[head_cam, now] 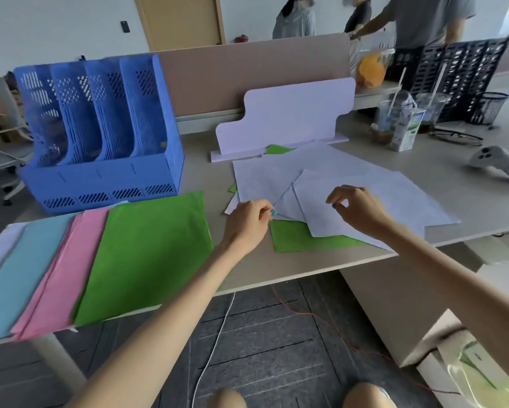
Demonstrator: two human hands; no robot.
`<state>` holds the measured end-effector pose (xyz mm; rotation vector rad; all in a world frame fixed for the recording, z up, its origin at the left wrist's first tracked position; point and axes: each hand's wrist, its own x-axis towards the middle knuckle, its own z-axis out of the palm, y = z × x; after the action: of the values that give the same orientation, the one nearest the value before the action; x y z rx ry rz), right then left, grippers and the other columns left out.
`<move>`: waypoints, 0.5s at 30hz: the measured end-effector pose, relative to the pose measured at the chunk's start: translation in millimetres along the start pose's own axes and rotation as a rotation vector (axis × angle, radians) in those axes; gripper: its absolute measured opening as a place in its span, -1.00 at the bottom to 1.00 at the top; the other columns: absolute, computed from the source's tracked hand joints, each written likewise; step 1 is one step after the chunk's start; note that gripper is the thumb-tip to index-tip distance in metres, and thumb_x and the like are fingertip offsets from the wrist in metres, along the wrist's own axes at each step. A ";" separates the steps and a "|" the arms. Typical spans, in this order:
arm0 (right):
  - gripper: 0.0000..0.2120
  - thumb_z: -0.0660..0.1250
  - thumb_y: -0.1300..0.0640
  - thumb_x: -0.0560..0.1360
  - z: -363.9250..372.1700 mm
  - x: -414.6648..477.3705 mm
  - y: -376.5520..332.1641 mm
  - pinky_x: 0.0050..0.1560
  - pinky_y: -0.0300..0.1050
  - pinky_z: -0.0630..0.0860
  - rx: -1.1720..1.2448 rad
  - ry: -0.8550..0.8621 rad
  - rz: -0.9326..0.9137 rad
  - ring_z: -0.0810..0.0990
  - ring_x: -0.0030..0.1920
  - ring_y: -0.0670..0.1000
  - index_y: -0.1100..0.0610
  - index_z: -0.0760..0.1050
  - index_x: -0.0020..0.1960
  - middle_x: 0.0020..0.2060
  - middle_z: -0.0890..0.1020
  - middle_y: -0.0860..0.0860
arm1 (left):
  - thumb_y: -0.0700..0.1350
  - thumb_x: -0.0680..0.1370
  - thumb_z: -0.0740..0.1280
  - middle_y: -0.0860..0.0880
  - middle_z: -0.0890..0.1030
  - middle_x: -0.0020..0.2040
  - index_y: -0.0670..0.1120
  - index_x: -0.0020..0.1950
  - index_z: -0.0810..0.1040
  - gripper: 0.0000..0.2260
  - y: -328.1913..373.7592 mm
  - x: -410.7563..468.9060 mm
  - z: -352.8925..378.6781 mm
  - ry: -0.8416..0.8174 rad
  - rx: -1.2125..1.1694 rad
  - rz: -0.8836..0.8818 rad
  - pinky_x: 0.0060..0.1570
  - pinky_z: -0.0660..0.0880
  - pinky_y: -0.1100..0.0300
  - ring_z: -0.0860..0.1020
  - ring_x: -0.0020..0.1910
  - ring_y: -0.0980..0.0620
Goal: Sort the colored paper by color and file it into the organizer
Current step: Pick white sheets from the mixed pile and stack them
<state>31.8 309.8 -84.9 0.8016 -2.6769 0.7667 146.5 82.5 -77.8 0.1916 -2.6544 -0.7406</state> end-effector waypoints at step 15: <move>-0.58 0.33 0.04 0.52 -21.4 29.2 99.8 0.46 0.00 0.17 -0.091 -0.287 -0.270 0.17 0.49 -0.06 -0.12 0.42 0.36 0.45 0.33 -0.11 | -0.03 0.55 0.32 -0.12 0.46 0.20 -0.09 0.17 0.50 -0.76 39.1 55.0 57.0 0.091 0.204 -0.285 0.07 0.40 0.04 0.40 0.24 -0.11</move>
<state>-47.0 379.7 -97.7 1.3013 -2.7358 0.4927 72.5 130.2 -84.8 0.6530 -2.6414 -0.5271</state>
